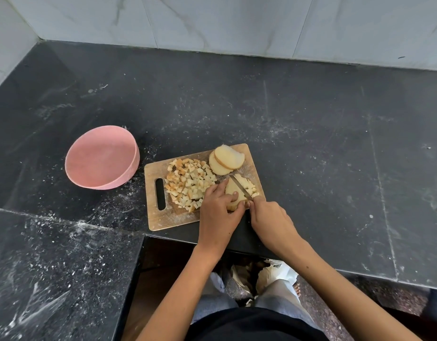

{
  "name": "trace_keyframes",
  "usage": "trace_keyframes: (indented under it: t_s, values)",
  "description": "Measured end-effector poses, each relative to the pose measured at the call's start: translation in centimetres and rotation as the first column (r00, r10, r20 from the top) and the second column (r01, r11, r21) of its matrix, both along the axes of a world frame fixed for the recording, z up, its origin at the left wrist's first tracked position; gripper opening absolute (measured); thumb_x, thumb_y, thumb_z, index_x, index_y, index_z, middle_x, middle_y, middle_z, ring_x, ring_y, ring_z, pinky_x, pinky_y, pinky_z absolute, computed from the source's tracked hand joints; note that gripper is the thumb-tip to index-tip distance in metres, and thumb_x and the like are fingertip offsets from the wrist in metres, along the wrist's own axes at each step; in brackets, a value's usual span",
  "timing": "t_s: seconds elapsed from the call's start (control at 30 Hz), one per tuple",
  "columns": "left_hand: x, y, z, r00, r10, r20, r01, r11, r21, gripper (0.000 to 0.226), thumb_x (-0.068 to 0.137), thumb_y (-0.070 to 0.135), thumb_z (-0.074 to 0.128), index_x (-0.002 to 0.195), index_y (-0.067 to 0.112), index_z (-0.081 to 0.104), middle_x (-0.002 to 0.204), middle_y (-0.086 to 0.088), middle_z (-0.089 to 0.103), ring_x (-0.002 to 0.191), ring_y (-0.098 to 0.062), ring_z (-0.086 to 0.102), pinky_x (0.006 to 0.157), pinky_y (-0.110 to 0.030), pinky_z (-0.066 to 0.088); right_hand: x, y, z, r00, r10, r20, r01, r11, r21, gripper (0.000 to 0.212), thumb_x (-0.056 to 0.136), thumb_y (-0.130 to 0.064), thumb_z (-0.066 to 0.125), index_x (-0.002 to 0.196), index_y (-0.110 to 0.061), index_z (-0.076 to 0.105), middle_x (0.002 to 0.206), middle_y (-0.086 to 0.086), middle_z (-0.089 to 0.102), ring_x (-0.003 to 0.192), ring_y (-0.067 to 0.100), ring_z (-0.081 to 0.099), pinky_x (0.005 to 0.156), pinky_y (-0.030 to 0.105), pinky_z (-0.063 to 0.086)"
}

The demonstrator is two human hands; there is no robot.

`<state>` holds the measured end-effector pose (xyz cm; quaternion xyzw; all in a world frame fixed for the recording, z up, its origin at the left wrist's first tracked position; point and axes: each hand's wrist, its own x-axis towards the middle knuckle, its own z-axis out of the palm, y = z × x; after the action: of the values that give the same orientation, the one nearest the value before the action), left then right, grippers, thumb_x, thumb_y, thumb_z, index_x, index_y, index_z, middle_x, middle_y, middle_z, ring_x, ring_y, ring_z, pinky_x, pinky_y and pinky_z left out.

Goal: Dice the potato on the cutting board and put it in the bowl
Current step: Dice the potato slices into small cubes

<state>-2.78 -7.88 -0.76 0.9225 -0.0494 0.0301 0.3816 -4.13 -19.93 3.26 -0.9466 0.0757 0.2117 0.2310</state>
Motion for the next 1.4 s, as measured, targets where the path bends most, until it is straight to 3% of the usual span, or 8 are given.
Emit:
trace_keyframes:
  t_s: [0.2,0.37,0.57,0.67,0.8,0.97,1.13,1.4]
  values:
    - [0.0,0.0,-0.1,1.000,-0.010,0.000,0.010,1.000,0.018,0.021,0.078,0.015,0.078,0.096,0.004,0.076,0.133,-0.012,0.059,0.123,-0.032,0.051,0.101,-0.029,0.035,0.7,0.7,0.4,0.999,0.032,-0.014,-0.033,0.993,-0.109,0.025,0.103,-0.019,0.030,0.113,-0.005,0.048,0.107,0.015,0.059,0.100,0.035,0.059,0.069,0.034,0.036]
    - [-0.1,-0.2,0.0,1.000,-0.005,0.002,0.005,1.000,0.017,0.020,0.077,0.012,0.077,0.094,0.002,0.076,0.130,-0.014,0.060,0.122,-0.032,0.052,0.100,-0.030,0.037,-0.6,0.2,-0.1,0.996,0.043,-0.081,-0.056,0.985,-0.164,0.029,0.102,-0.017,0.027,0.127,-0.005,0.038,0.111,0.015,0.059,0.101,0.035,0.059,0.070,0.036,0.038]
    - [0.1,-0.2,0.1,1.000,0.002,0.011,-0.002,1.000,0.017,0.017,0.074,0.010,0.079,0.089,0.003,0.077,0.126,-0.014,0.063,0.118,-0.031,0.054,0.095,-0.028,0.039,-3.1,-1.5,0.4,0.992,0.045,-0.114,-0.061,0.988,-0.144,0.024,0.104,-0.031,0.021,0.093,-0.013,0.031,0.102,0.014,0.061,0.096,0.036,0.060,0.068,0.036,0.040]
    - [0.1,-0.1,0.1,1.000,0.002,0.016,-0.003,1.000,0.022,0.016,0.073,0.011,0.079,0.088,0.003,0.077,0.126,-0.013,0.064,0.117,-0.030,0.055,0.095,-0.026,0.038,-2.5,-1.4,0.2,0.997,0.031,-0.066,-0.039,0.992,-0.120,0.026,0.104,-0.033,0.022,0.095,-0.012,0.035,0.100,0.016,0.061,0.095,0.037,0.060,0.068,0.037,0.040]
    - [0.1,-0.2,0.2,1.000,0.003,0.004,-0.003,1.000,0.020,0.017,0.074,0.011,0.079,0.089,0.004,0.077,0.128,-0.011,0.063,0.117,-0.029,0.055,0.095,-0.023,0.037,-1.1,-1.1,-0.4,1.000,0.027,-0.010,-0.027,0.996,-0.089,0.034,0.104,-0.031,0.025,0.114,-0.007,0.045,0.102,0.017,0.062,0.096,0.038,0.059,0.068,0.036,0.039]
    - [-0.4,0.3,0.1,1.000,-0.015,0.013,0.015,1.000,0.002,0.021,0.080,0.017,0.077,0.099,0.008,0.076,0.132,-0.009,0.060,0.122,-0.026,0.053,0.100,-0.020,0.033,-1.0,-1.3,0.1,0.998,0.021,0.054,-0.021,1.000,-0.013,0.034,0.103,-0.033,0.026,0.104,-0.009,0.050,0.091,0.013,0.062,0.082,0.033,0.059,0.068,0.038,0.046]
    - [-0.8,0.3,0.2,1.000,-0.001,0.008,0.001,1.000,-0.012,0.024,0.082,0.017,0.076,0.103,0.006,0.074,0.133,-0.012,0.058,0.124,-0.028,0.052,0.103,-0.027,0.034,-0.5,-0.8,0.3,0.998,0.039,0.051,-0.039,0.999,0.006,0.035,0.103,-0.033,0.026,0.101,-0.008,0.051,0.082,0.008,0.055,0.079,0.032,0.057,0.065,0.036,0.042]
    - [-0.7,0.1,0.0,1.000,0.001,0.020,-0.001,1.000,0.025,0.023,0.080,0.014,0.077,0.100,0.004,0.075,0.126,-0.015,0.063,0.120,-0.029,0.056,0.099,-0.026,0.037,0.7,0.8,0.8,0.997,0.072,-0.022,-0.073,0.993,-0.089,0.026,0.103,-0.022,0.029,0.108,-0.007,0.050,0.104,0.014,0.059,0.097,0.034,0.059,0.068,0.034,0.038]
